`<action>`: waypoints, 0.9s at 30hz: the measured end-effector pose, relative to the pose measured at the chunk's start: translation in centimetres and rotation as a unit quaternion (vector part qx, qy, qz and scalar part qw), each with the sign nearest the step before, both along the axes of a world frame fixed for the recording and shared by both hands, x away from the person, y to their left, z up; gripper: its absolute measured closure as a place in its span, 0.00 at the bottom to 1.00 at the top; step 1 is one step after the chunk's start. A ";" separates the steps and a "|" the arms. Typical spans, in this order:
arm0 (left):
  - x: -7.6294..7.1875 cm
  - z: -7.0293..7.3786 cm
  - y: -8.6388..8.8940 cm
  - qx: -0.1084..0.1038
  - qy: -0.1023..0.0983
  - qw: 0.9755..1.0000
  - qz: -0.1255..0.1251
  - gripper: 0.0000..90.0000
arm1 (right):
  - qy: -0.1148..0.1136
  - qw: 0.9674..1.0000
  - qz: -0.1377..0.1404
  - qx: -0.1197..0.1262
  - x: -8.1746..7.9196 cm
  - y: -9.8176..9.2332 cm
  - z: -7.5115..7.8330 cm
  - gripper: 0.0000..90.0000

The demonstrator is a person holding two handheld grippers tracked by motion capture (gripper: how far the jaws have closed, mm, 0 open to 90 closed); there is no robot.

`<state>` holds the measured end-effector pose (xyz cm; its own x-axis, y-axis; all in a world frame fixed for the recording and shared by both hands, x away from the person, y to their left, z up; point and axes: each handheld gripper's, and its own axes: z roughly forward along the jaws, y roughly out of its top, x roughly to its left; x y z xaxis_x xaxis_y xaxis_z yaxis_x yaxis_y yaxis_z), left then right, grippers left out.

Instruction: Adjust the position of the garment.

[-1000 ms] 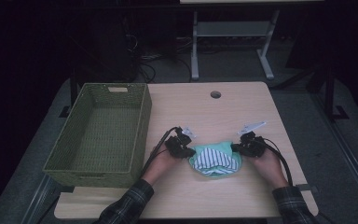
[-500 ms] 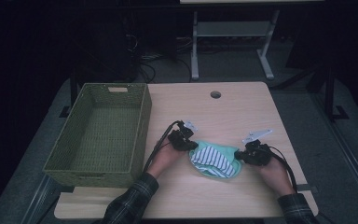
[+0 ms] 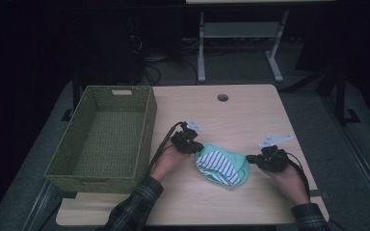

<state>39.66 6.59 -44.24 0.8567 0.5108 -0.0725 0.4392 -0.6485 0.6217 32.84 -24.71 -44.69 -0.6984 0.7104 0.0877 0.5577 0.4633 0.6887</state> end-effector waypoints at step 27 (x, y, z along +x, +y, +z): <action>-8.3 0.2 3.1 0.022 0.007 1.000 0.019 0.15 | -0.002 1.000 0.009 0.001 3.0 0.1 -1.5 1.00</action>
